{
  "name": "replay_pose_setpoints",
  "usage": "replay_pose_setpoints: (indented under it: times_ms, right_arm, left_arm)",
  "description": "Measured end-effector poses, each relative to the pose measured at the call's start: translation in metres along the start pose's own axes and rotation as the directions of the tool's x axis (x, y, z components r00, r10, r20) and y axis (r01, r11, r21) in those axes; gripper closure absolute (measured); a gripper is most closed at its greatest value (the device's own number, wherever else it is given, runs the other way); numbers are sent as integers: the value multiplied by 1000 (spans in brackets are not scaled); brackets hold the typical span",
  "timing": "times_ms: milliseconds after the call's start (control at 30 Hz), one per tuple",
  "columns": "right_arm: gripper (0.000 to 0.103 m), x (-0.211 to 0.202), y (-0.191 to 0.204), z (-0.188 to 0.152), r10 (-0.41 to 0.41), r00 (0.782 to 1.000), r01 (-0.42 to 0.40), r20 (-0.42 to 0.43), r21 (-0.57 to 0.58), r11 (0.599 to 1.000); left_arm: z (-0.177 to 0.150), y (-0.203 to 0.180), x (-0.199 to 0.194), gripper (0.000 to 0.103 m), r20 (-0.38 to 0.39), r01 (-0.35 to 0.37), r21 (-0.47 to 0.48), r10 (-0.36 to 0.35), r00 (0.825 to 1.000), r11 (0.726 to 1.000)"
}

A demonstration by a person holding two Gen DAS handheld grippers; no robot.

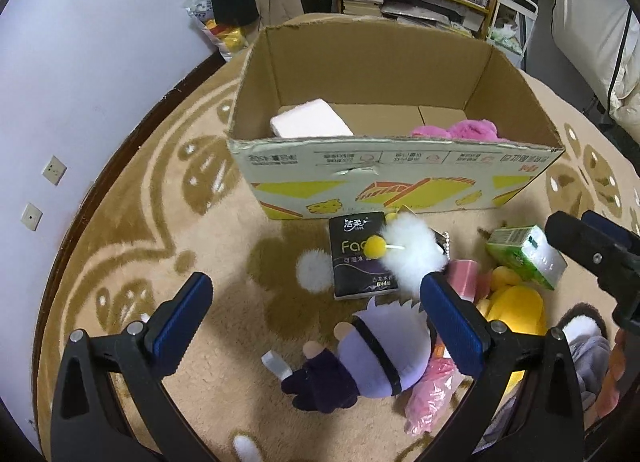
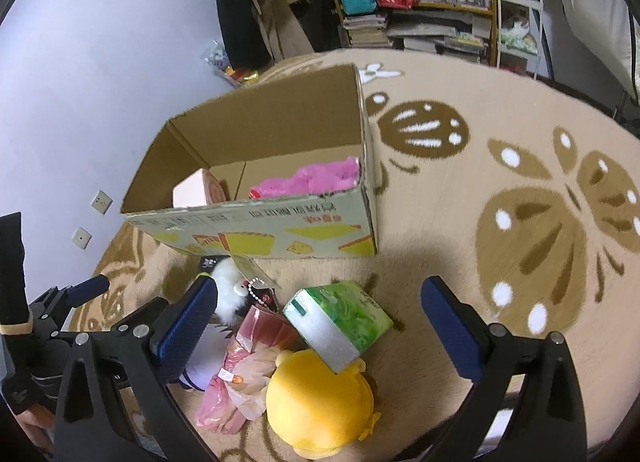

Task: Organize soft objects
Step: 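Withdraw both tools from the box back toward the remaining toys, then grasp the black Face tissue pack with the left tool while the right tool grasps the green tissue pack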

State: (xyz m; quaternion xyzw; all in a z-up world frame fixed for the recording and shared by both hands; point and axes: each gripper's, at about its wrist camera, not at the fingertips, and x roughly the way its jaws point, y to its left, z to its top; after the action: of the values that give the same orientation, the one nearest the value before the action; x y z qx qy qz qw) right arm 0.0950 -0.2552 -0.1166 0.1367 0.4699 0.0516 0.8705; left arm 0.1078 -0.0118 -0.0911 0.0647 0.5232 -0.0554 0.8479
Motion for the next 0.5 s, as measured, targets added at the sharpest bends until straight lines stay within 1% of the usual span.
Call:
replay_pose_setpoints:
  times_ms: [333,500]
  right_arm:
    - [0,23,-9,-4,-15,998,18,-55,39,999]
    - [0,31,-11,-5,-22,997,25,-76,44,999]
  left_arm:
    - [6,2,28,0,-41,-5,-15,4,999,1000]
    - [7,7,43,0,-74,-10,-31,8,997,999]
